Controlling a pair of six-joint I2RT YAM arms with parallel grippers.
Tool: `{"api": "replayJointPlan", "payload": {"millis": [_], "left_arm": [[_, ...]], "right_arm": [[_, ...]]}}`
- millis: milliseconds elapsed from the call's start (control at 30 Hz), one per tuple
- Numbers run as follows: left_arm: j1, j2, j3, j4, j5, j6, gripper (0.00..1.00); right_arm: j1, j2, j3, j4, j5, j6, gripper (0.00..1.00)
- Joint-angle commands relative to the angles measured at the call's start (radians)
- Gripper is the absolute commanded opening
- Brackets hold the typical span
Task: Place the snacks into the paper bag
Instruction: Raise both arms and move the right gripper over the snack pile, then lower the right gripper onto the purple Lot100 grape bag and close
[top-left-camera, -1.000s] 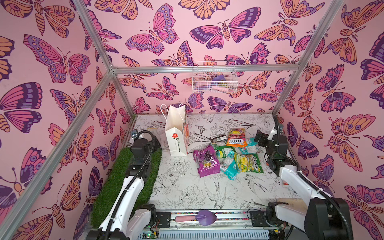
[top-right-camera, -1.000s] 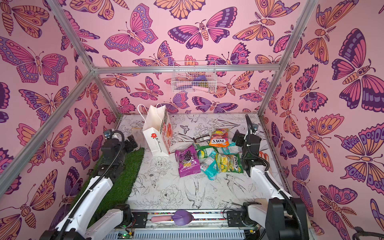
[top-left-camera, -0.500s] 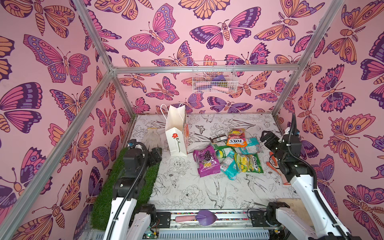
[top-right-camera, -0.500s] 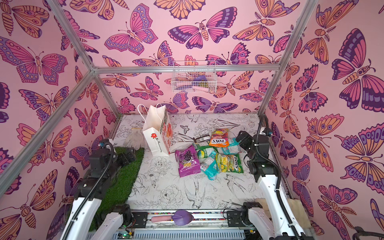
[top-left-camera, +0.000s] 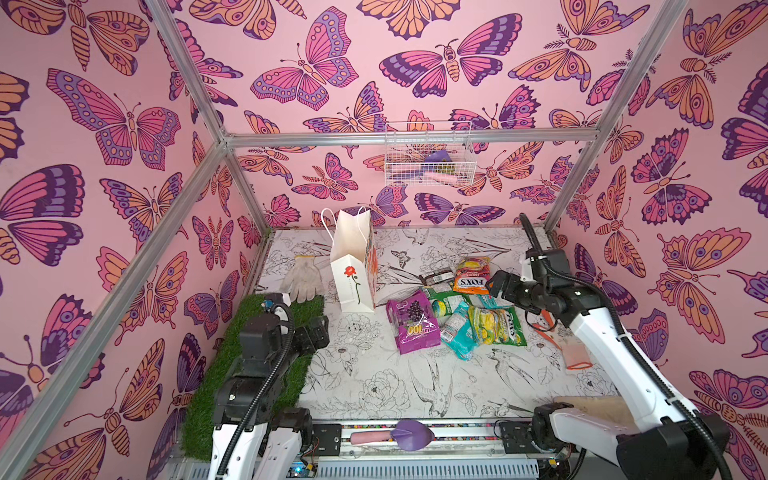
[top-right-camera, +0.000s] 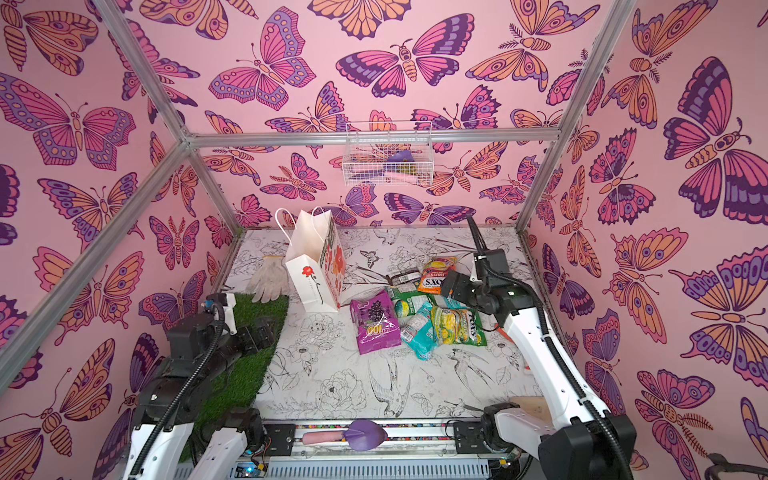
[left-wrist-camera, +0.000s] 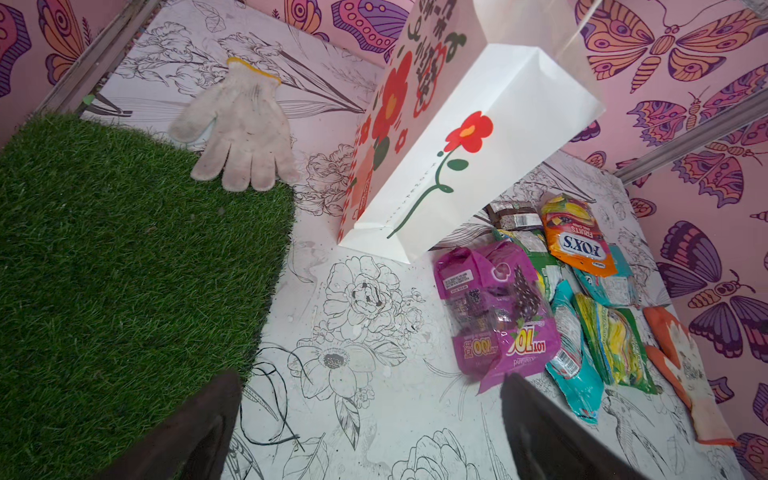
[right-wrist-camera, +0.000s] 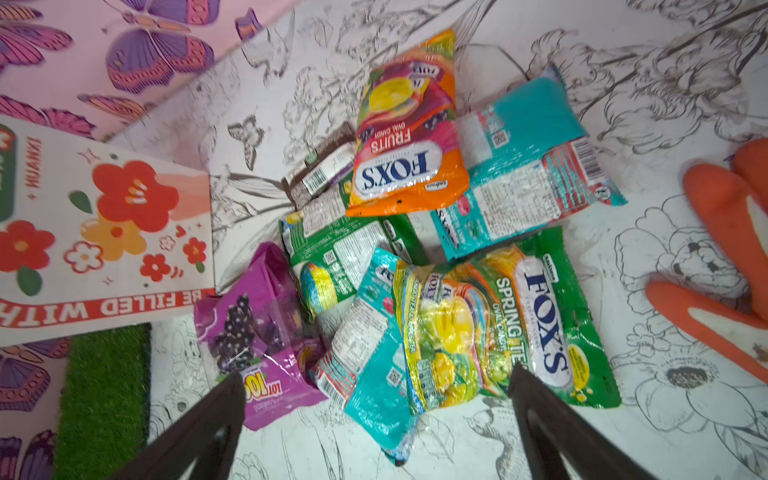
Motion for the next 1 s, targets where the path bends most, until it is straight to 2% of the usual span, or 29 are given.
{"api": "replayJointPlan", "payload": {"millis": [0, 67, 167, 600, 967], "left_arm": [[-0.015, -0.019, -0.016, -0.010, 0.037, 0.020, 1.00], [-0.022, -0.019, -0.018, -0.006, 0.034, 0.020, 0.99], [-0.028, -0.007, -0.021, -0.006, 0.026, 0.018, 0.99], [-0.101, -0.012, -0.029, 0.002, 0.022, -0.006, 0.99], [-0.110, -0.016, -0.038, 0.009, 0.014, -0.013, 0.99]], "right_arm": [[0.005, -0.020, 0.004, -0.130, -0.009, 0.015, 0.99], [0.005, -0.069, -0.062, -0.052, -0.113, 0.000, 0.99], [0.006, -0.125, -0.113, -0.007, -0.170, 0.015, 1.00], [0.048, -0.176, -0.080, -0.107, -0.217, -0.032, 1.00], [0.063, -0.122, -0.062, -0.127, -0.209, -0.092, 0.99]]}}
